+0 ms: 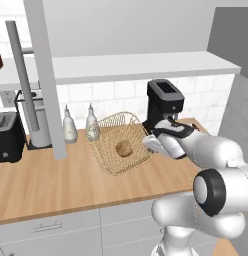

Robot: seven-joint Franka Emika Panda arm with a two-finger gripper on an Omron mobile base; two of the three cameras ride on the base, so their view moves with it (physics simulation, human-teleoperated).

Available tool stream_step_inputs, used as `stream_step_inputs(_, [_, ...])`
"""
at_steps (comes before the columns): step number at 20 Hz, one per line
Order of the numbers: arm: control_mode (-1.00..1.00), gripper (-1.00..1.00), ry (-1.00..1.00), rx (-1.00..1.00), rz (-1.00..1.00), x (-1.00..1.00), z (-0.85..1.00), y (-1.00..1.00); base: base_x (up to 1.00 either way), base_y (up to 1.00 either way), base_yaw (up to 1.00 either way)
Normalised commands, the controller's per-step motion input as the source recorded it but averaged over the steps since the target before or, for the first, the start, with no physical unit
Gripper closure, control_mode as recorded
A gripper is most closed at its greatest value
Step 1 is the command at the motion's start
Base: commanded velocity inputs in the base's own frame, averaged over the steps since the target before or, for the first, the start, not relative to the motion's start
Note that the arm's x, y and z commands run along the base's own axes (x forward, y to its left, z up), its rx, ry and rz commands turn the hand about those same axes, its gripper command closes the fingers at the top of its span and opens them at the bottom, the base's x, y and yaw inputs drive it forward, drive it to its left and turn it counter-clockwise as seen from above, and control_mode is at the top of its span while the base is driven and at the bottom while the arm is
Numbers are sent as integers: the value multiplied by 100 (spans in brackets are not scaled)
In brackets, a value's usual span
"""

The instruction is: Open the cabinet, pick up the bread from the cabinet and place it in the basket. Then move the basket to the dining counter.

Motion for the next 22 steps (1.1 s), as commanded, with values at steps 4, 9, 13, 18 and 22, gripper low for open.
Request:
stream_step_inputs(4, [-100, 100, 0, 9, -21, -38, 44, -15, 0, 0, 0])
stream_step_inputs(9, [-100, 100, 11, 15, -27, -39, 48, -23, 0, 0, 0])
stream_step_inputs(13, [-100, 100, 15, 15, -26, -53, 81, -30, 0, 0, 0])
stream_step_inputs(18, [-100, 100, 23, 17, -24, -58, 86, -39, 0, 0, 0])
stream_step_inputs(22, [-100, 100, 27, 19, -24, -54, 79, -35, 0, 0, 0])
